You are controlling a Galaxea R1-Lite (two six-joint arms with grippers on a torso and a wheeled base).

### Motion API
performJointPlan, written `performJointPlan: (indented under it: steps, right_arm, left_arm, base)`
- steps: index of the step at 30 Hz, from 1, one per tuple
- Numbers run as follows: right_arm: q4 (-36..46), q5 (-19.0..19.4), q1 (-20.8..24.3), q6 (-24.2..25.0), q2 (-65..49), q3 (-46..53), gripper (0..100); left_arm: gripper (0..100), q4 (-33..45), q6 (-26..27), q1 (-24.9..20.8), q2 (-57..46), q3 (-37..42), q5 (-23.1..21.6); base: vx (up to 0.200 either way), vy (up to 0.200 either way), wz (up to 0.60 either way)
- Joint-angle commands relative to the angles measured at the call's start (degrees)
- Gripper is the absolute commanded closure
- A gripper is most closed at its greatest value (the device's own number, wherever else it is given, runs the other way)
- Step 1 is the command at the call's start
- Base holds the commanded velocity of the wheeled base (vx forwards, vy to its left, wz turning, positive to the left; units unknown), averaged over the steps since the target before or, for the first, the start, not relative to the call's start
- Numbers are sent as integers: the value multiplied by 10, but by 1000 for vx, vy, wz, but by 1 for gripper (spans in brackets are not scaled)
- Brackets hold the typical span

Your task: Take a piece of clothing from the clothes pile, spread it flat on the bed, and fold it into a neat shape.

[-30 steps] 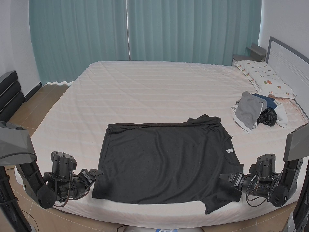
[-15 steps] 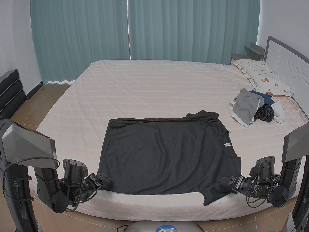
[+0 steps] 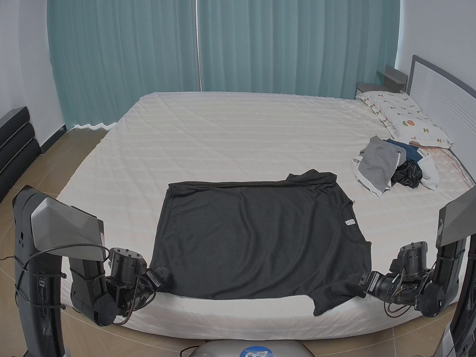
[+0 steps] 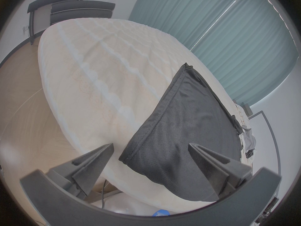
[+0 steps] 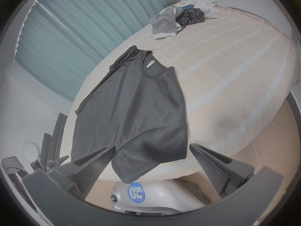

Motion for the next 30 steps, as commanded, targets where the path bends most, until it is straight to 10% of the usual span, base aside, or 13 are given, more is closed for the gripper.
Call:
performJointPlan:
  steps: [1,12,13,30]
  right_arm:
    - [0,0,-3,-1,4,0,0]
    - [0,0,-3,-23,4,11,0]
    - [-1,0,-3,-33,5,14,0]
    - [-2,0,-39,-85,25,22,0]
  left_arm:
    - [0,0,0,2,8,-1,1]
    - [0,0,-1,10,10,-8,4]
    - [100,0,0,10,12,-8,3]
    - [100,0,-6,32,-4,8,27]
  base:
    - [0,0,0]
    - [0,0,0]
    - [0,0,0]
    - [0,0,0]
